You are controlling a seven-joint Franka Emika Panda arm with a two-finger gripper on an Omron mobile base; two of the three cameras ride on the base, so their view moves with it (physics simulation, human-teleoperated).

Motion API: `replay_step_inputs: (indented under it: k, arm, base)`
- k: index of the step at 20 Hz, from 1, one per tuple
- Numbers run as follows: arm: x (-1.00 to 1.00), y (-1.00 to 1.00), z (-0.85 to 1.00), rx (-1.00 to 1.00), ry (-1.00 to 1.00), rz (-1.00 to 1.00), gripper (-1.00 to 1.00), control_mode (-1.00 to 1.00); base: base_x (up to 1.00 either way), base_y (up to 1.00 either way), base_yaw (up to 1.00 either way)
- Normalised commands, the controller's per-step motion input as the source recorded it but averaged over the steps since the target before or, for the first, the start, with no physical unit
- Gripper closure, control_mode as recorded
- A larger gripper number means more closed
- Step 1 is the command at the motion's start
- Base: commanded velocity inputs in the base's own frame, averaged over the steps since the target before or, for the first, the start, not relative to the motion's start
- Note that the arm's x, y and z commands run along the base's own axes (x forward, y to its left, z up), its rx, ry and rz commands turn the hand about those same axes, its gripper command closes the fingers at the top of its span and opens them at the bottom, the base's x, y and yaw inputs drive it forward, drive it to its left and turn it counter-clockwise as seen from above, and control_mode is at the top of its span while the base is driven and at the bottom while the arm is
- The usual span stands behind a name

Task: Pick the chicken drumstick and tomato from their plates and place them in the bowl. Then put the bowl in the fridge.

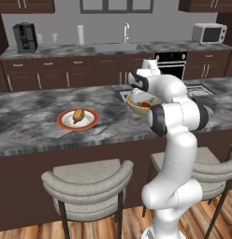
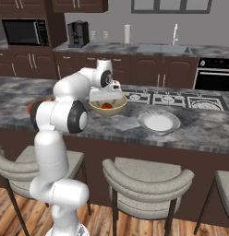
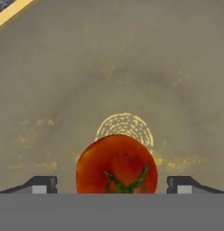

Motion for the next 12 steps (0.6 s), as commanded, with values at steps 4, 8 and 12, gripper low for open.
replay_step_inputs:
  k: [4, 8, 12]
  arm:
    - [-0.01, 0.00, 0.24, 0.00, -0.01, 0.00, -1.00, -1.00]
    - [-0.16, 0.09, 0.58, 0.00, -0.04, 0.00, -1.00, -1.00]
    - [-0.52, 0.16, 0.35, 0.00, -0.15, -0.15, -1.00, -1.00]
  base:
    - [0.00, 0.00, 0.00]
    - [0.00, 0.00, 0.00]
    - [0.00, 0.00, 0.00]
